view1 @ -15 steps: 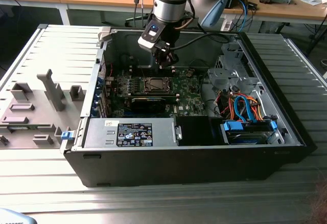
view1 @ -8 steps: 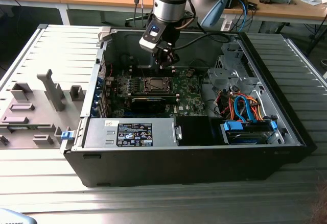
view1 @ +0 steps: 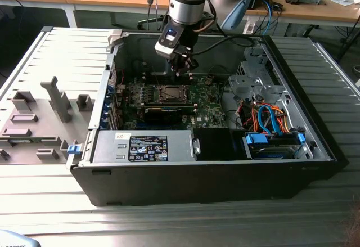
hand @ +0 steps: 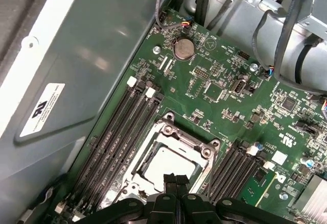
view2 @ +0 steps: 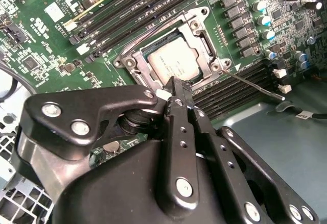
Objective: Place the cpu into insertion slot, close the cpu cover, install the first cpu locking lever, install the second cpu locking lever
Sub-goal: 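Install the first cpu locking lever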
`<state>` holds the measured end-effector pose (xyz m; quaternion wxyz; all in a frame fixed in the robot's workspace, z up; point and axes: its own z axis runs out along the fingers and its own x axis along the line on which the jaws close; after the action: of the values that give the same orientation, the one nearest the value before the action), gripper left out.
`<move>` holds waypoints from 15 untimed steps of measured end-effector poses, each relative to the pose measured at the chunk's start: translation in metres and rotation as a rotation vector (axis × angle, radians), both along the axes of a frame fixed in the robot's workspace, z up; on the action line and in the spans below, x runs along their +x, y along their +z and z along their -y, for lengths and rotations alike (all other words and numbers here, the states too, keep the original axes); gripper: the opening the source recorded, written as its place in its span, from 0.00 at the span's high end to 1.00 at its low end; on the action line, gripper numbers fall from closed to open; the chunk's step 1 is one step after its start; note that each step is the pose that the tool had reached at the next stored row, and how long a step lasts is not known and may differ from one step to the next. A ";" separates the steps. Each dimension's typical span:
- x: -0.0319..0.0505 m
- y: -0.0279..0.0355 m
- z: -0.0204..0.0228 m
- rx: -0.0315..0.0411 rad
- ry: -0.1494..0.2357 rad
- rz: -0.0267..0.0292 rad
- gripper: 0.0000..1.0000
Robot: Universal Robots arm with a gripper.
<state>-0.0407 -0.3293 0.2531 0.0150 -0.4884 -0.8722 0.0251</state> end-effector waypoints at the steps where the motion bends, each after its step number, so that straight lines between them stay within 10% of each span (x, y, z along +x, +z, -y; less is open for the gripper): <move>1: 0.0000 0.0000 0.0000 0.0000 0.007 0.0000 0.89; 15: 0.0000 0.0000 0.0000 0.0000 0.090 0.0000 0.89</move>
<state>-0.0407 -0.3293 0.2531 0.0138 -0.4485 -0.8933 0.0257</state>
